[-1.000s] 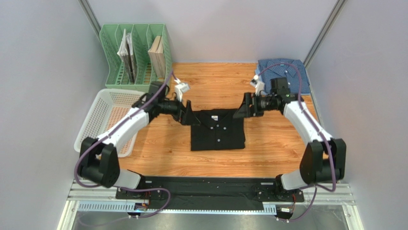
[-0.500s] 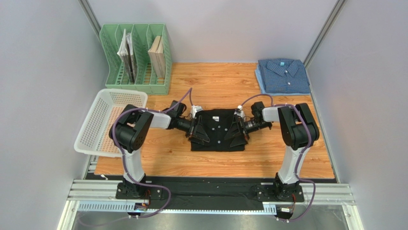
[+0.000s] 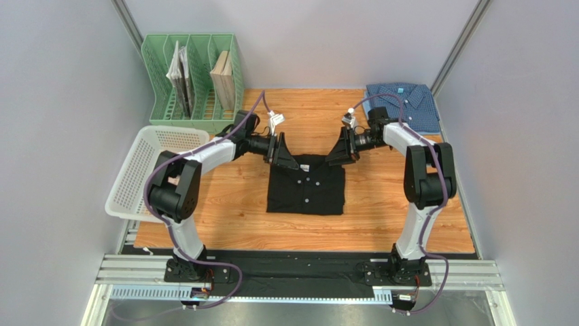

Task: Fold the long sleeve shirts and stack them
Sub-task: Fold the shirt

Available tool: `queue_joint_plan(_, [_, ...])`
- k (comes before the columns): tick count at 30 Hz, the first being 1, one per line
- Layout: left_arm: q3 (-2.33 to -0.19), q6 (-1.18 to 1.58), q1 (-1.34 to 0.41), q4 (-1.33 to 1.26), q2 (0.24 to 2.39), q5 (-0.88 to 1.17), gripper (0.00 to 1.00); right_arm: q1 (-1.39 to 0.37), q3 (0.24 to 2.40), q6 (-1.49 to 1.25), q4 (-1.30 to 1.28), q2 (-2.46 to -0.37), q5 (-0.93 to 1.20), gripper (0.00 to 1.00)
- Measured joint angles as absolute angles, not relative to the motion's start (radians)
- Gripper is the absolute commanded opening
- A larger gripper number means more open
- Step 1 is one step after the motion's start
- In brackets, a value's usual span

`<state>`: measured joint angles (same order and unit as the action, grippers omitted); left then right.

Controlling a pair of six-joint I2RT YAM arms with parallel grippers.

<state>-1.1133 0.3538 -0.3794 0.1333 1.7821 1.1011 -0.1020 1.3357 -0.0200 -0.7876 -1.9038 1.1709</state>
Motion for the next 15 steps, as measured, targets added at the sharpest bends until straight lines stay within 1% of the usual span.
queue_joint_plan(1, [-1.152,0.36,-0.381,0.119,1.809,1.095,0.81,-0.102,1.359,-0.036,-0.769,-1.941,1.169,0.37])
queue_joint_plan(5, [-1.26,0.411,-0.373,0.064,1.968,1.051,0.79,-0.102,1.43,-0.075,-0.714,-2.128,1.126,0.36])
queue_joint_plan(9, [-1.251,0.467,-0.339,0.044,2.107,1.002,0.78,-0.102,1.504,-0.092,-0.712,-2.271,1.069,0.34])
queue_joint_plan(12, [-1.233,0.485,-0.31,0.025,2.098,1.028,0.83,-0.105,1.567,-0.109,-0.72,-2.299,1.063,0.34])
queue_joint_plan(13, [-1.222,0.478,-0.307,0.027,2.081,1.019,0.88,-0.11,1.583,-0.109,-0.713,-2.299,1.053,0.35])
queue_joint_plan(14, [-1.199,0.449,-0.303,0.042,2.049,1.005,0.91,-0.113,1.591,-0.114,-0.696,-2.293,1.048,0.36])
queue_joint_plan(15, [-1.183,0.415,-0.301,0.07,2.016,0.986,0.94,-0.117,1.579,-0.129,-0.674,-2.275,1.046,0.41])
